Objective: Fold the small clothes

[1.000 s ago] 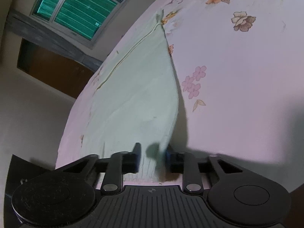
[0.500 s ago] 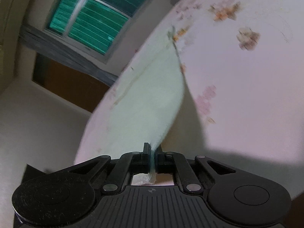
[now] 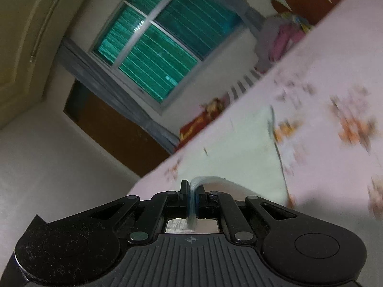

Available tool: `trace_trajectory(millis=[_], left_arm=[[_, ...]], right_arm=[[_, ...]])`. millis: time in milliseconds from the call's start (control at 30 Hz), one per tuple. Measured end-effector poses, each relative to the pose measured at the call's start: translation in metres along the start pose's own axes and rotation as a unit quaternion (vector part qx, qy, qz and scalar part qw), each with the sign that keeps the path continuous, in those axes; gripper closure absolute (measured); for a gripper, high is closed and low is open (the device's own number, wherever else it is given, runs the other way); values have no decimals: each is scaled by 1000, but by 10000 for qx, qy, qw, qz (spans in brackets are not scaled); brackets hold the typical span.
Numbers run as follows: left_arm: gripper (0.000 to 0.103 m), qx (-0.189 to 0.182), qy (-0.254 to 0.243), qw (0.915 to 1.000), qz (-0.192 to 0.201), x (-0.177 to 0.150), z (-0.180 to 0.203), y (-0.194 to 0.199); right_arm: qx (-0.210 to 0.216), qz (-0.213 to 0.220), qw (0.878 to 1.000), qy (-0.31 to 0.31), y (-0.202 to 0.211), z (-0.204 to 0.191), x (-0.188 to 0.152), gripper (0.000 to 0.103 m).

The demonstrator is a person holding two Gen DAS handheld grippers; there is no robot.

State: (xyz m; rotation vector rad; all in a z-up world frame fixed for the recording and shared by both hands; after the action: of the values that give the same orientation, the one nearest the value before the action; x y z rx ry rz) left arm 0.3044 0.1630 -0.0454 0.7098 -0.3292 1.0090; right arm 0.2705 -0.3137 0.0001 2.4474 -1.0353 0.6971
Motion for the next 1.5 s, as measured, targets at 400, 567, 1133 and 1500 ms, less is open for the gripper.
trace_trajectory(millis=[400,567,1133,1500], left_arm=[[97,108,8,9999,-124,72,-5,-127],[97,272,83,9990,-349,81,-28,-172],[97,835,-13,9906,-1083,91,-74,-292],[69,336,-128,9923,-1181,96,-74,-322]], right_arm=[[-347,181,9992,66,-123,26,94,100],[-577,72,9982,-133,-167,64,105,100],[-1210,-301,9876,-955,-264,171,113,99],[-1436,-310,9881,-462,-294,195,115,18]])
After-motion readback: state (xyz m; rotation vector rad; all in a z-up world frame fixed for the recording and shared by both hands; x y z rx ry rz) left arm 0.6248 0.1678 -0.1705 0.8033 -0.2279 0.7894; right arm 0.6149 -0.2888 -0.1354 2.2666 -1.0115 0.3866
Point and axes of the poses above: each gripper's, at about its wrist camera, not at the fingertips, and y roughly against the way its jaws point, z to its right, x to its top, the point moved 5 cm from there along -y, roughly the way its jaws point, and after that the axes turned 6 degrees about x, right-handed, at the moved point
